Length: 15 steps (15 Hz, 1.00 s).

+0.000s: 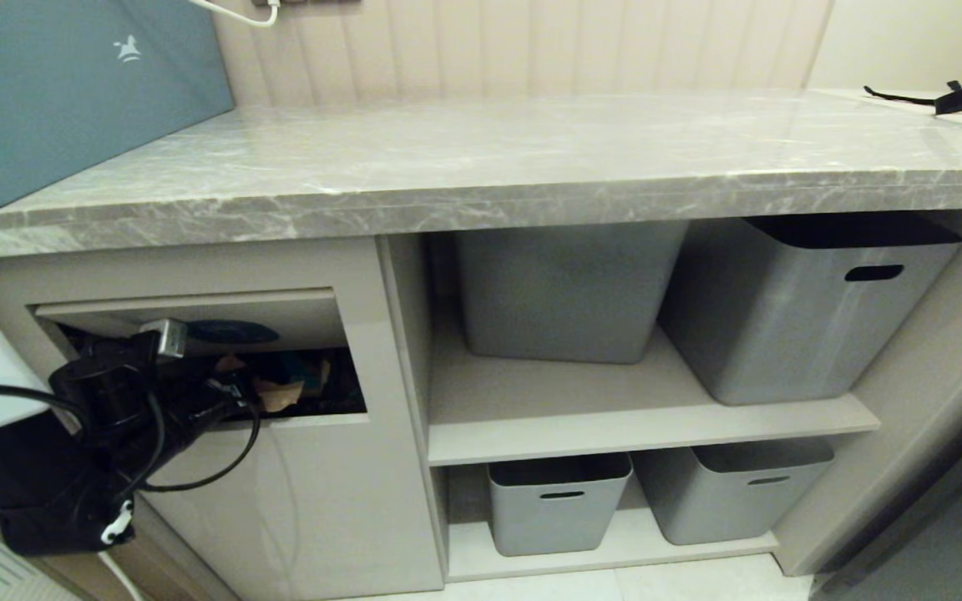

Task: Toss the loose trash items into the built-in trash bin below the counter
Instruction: Put the garbage in the trash can

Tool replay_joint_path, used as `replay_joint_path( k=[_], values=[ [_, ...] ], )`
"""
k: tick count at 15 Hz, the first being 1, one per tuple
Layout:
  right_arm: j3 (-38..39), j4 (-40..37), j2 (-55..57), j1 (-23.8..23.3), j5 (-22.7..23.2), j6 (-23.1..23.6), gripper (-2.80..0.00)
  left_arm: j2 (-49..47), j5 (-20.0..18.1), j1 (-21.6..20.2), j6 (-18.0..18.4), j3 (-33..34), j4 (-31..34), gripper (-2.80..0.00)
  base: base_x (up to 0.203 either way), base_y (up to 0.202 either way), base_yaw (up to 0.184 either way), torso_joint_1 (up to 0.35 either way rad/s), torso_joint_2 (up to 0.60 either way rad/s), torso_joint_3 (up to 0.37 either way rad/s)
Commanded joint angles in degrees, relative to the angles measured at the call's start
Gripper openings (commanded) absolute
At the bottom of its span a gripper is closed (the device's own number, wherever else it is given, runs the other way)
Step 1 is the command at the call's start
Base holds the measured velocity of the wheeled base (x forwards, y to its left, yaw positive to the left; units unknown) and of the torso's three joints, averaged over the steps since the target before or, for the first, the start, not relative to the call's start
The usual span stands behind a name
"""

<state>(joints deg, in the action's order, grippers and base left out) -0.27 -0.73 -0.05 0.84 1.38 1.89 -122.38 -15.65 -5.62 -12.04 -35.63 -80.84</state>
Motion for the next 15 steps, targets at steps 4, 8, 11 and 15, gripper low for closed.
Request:
replay_joint_path(
  k=[4,8,11,15],
  values=[
    [0.0,0.0,0.0,0.0,0.0,0.0,-2.80,-1.7,3.0,0.2,-0.1,-1.8,-0.3,-2.80,0.000,0.000,0.000,0.000,0.00,0.000],
    [0.0,0.0,0.0,0.0,0.0,0.0,-2.80,-3.8,5.5,0.6,-0.8,-2.2,-0.1,-2.80,0.000,0.000,0.000,0.000,0.00,0.000],
    [0.0,0.0,0.0,0.0,0.1,0.0,-2.80,-4.6,5.5,1.0,-0.8,-2.2,-0.1,-2.80,0.000,0.000,0.000,0.000,0.00,0.000],
    [0.0,0.0,0.0,0.0,0.0,0.0,-2.80,-5.1,6.0,1.4,-0.5,-1.9,-0.1,-2.80,0.000,0.000,0.000,0.000,0.00,0.000]
  ],
)
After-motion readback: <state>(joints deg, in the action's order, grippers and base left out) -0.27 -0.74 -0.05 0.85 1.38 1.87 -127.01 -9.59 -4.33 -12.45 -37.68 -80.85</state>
